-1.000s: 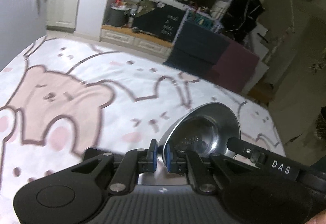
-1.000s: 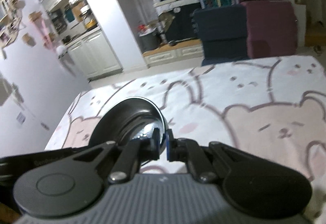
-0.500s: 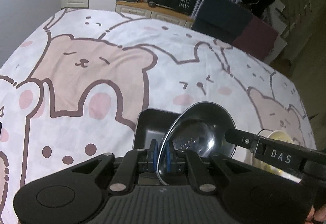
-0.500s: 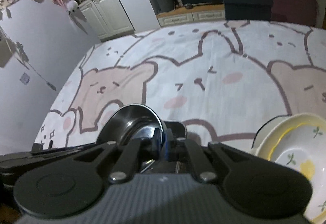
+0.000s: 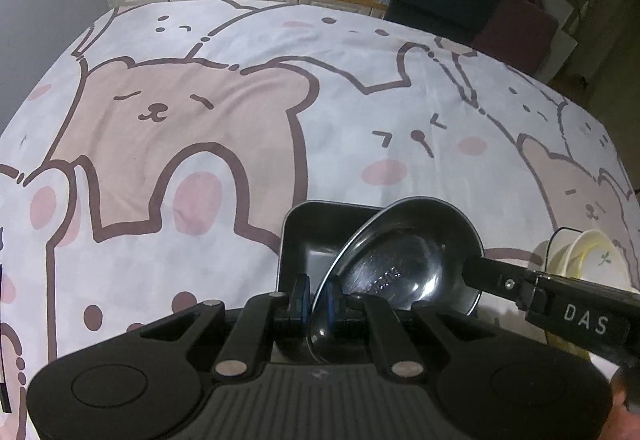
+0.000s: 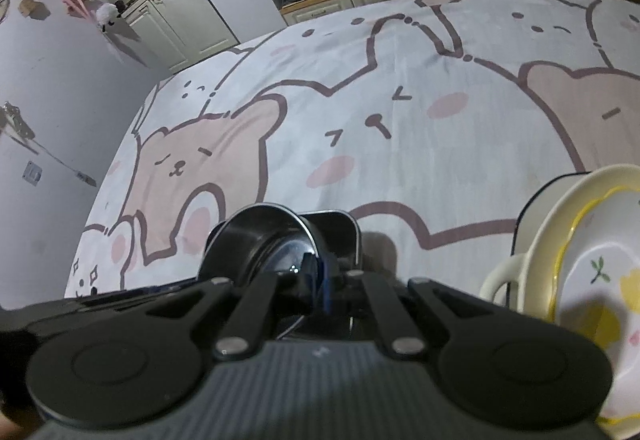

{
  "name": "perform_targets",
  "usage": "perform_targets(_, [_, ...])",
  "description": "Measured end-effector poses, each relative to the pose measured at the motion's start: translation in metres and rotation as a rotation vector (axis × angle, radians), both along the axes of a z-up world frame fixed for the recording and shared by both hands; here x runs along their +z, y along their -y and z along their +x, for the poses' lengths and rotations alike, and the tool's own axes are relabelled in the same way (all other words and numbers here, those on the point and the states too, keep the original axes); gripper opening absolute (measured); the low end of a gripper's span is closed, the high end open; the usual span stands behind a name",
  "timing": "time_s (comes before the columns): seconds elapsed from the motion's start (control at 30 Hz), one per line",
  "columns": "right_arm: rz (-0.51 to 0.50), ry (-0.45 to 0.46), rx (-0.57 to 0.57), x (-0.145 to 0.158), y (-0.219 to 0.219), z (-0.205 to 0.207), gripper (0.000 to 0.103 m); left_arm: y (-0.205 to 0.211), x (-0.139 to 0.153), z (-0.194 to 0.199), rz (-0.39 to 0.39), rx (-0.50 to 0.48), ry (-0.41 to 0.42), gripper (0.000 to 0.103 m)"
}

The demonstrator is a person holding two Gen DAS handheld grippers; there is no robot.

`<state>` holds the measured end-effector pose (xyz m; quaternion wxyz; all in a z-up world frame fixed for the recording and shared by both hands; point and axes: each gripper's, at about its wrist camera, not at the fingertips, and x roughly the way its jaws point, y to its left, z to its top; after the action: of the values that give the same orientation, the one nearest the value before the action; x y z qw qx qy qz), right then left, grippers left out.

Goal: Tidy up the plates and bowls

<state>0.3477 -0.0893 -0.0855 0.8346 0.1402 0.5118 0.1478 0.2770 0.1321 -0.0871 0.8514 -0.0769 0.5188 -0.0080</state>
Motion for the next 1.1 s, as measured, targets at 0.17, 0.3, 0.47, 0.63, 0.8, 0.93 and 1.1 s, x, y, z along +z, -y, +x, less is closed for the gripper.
perform_targets(0.17, [-0.003, -0.008, -0.003, -0.001, -0.002, 0.0, 0.004, 0.001, -0.004, 0.003, 0.02, -0.01, -0.012, 0.009])
perform_targets(0.3, [-0.004, -0.013, 0.001, -0.003, -0.004, 0.0, 0.004, 0.002, -0.008, 0.005, 0.047, -0.023, -0.017, 0.009])
perform_targets(0.47, [-0.006, -0.009, 0.016, -0.003, -0.007, 0.0, 0.004, 0.002, -0.011, 0.006, 0.067, -0.035, -0.022, 0.01])
perform_targets(0.63, [-0.006, -0.022, 0.023, -0.006, -0.008, 0.003, 0.004, 0.0, -0.01, 0.006, 0.061, -0.037, -0.015, 0.011])
perform_targets(0.8, [-0.014, -0.031, 0.026, -0.01, -0.01, 0.006, 0.004, -0.001, -0.011, 0.006, 0.053, -0.041, -0.017, 0.011])
perform_targets(0.93, [-0.019, -0.039, 0.019, -0.014, -0.011, 0.01, 0.004, -0.002, -0.012, 0.006, 0.052, -0.048, -0.022, 0.014])
perform_targets(1.1, [-0.034, -0.046, 0.022, -0.018, -0.014, 0.012, 0.004, -0.001, -0.012, 0.007, 0.044, -0.053, -0.023, 0.017])
